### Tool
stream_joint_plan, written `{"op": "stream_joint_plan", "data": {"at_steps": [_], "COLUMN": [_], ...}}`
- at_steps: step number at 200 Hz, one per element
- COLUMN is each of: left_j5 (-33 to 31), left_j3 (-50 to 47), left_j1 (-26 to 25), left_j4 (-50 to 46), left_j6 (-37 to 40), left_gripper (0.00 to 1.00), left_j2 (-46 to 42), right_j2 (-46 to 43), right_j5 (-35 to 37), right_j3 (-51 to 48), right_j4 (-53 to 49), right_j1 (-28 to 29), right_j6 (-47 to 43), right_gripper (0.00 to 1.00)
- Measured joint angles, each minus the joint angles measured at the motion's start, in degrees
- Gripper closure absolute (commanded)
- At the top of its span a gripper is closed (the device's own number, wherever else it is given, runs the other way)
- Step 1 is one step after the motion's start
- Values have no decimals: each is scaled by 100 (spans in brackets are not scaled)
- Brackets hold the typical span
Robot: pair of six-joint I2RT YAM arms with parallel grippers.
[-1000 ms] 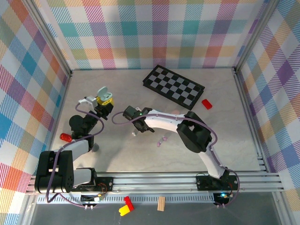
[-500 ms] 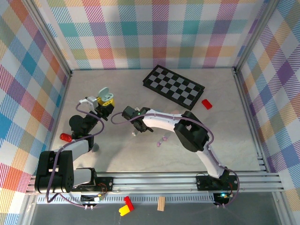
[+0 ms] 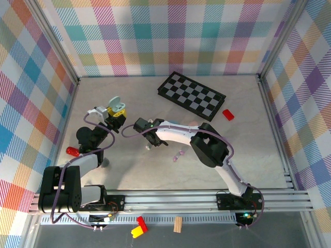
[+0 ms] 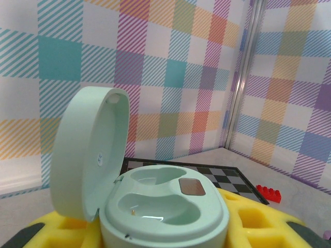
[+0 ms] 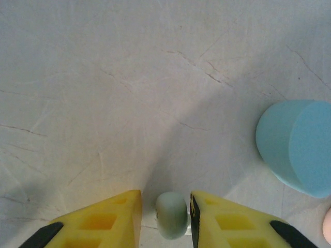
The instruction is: Insert wireless bluetooth earbuds into charging case
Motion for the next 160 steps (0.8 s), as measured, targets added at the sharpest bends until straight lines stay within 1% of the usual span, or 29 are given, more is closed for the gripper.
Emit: {"op": "stream_joint_plan", "data": {"at_steps": [92,119,160], "left_j5": [46,50,90], "left_j3": [0,0,2], "left_j1": [0,0,2], "left_j4": [0,0,0], "left_j6": [-22,-44,-44], "left_gripper": [100,100,100], "left_j2": [13,33,136], "right_j2": [37,74,59], "right_j5": [92,83,-9], "right_j3": [55,120,109], "right_j4": [-205,-214,-208], "right_j1": [-39,-70,-116], "right_j6": [37,37,87], "right_gripper": [75,79,80]}}
